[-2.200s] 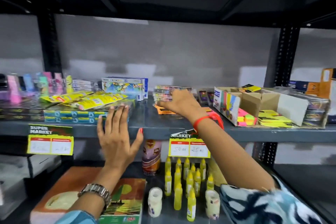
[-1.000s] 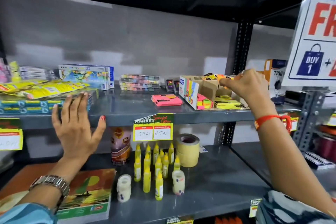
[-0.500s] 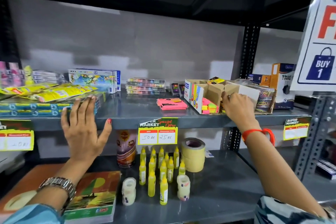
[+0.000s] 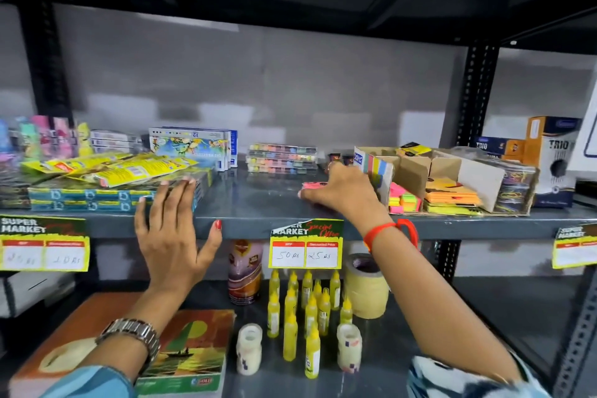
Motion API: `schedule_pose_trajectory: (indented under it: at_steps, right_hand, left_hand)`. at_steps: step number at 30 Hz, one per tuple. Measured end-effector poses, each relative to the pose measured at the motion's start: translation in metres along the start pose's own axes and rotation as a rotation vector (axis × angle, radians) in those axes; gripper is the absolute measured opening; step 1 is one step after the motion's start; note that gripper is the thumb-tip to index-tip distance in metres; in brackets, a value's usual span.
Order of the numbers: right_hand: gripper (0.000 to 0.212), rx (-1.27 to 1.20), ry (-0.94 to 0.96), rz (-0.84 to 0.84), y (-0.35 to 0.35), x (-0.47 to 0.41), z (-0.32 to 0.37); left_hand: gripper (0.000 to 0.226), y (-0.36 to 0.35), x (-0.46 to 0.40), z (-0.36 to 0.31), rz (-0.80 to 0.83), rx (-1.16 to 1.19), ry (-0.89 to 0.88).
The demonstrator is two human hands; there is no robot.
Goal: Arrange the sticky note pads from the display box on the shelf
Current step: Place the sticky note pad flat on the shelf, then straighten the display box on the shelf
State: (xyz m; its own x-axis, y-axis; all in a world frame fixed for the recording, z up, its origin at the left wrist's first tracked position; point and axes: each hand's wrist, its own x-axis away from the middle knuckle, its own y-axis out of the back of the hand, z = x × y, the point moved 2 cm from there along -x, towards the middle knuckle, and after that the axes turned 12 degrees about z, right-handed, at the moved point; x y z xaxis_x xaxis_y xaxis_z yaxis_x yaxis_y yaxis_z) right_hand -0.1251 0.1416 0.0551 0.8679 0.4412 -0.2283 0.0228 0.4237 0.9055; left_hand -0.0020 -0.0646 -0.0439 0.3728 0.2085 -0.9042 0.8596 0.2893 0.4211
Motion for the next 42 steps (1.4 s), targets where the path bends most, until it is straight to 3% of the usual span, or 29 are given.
schedule_pose_trajectory:
  at_steps: [2, 4, 7, 12, 16, 19, 22, 27, 30, 36, 42]
  right_hand:
    - [0.065, -0.023, -0.049, 0.105, -0.005, -0.007, 0.000]
    - [0.054, -0.068, -0.045, 0.077, -0.005, -0.008, 0.000]
    - [0.045, -0.170, -0.023, -0.054, -0.004, -0.004, -0.001]
    - [0.049, -0.189, 0.040, -0.205, 0.007, 0.016, 0.000]
    - [0.046, -0.344, 0.136, -0.456, 0.049, 0.041, -0.009]
    - [0.038, -0.420, 0.108, -0.615, 0.084, 0.058, -0.030]
    - [0.035, -0.382, 0.019, -0.676, 0.105, 0.061, -0.069]
    - [0.037, -0.276, -0.158, -0.595, 0.101, 0.056, -0.128]
    - [0.034, -0.201, -0.152, -0.527, 0.087, 0.051, -0.142]
    - [0.035, -0.029, -0.146, -0.444, 0.066, 0.025, -0.144]
    - [0.036, -0.232, -0.020, -0.266, 0.078, 0.042, -0.144]
  left_hand:
    - [0.066, -0.001, 0.000, 0.000, -0.007, -0.002, 0.006]
    - [0.066, -0.001, 0.000, -0.001, -0.014, -0.006, 0.005]
    - [0.066, -0.002, 0.000, -0.001, -0.032, -0.005, 0.005]
    - [0.067, -0.001, 0.001, -0.003, -0.054, 0.027, 0.007]
    - [0.069, 0.000, 0.001, -0.013, -0.084, 0.120, 0.118]
    - [0.071, 0.002, -0.006, -0.035, -0.100, 0.218, 0.194]
    - [0.068, 0.010, -0.017, -0.068, -0.122, 0.312, 0.129]
    - [0.065, 0.021, -0.034, -0.127, -0.063, 0.499, -0.065]
    - [0.064, 0.027, -0.042, -0.154, 0.009, 0.528, -0.172]
    - [0.068, 0.036, -0.050, -0.178, 0.155, 0.565, -0.188]
    - [0.071, 0.032, -0.055, -0.194, 0.338, 0.586, -0.285]
